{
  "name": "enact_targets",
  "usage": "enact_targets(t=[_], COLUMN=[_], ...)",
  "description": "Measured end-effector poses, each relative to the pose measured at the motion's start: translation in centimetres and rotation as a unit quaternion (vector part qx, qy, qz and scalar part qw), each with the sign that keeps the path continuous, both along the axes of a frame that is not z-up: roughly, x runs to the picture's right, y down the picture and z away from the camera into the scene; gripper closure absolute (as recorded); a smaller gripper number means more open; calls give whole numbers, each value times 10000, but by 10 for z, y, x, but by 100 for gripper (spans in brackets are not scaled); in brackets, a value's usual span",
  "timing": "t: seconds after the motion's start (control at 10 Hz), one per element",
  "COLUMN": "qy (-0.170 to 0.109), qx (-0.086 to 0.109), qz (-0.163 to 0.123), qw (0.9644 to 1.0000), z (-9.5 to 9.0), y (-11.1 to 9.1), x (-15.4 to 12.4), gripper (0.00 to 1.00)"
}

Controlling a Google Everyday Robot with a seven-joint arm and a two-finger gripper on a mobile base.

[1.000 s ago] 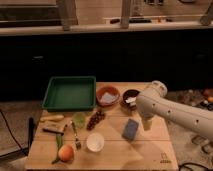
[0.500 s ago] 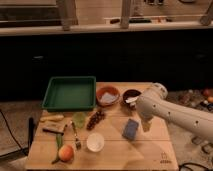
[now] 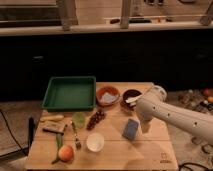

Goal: Place sponge in paper cup

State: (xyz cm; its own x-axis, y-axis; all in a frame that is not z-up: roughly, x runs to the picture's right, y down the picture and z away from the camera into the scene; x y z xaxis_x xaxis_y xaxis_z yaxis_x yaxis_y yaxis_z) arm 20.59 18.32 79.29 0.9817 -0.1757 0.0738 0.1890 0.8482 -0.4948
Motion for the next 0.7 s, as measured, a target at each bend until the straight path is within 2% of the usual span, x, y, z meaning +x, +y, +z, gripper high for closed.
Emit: enact_targets(t=[0.7], qy=[-235], qx=[-145], qz=[93], qw=[9996], z=[14], y=[19], x=[-1], gripper=[20])
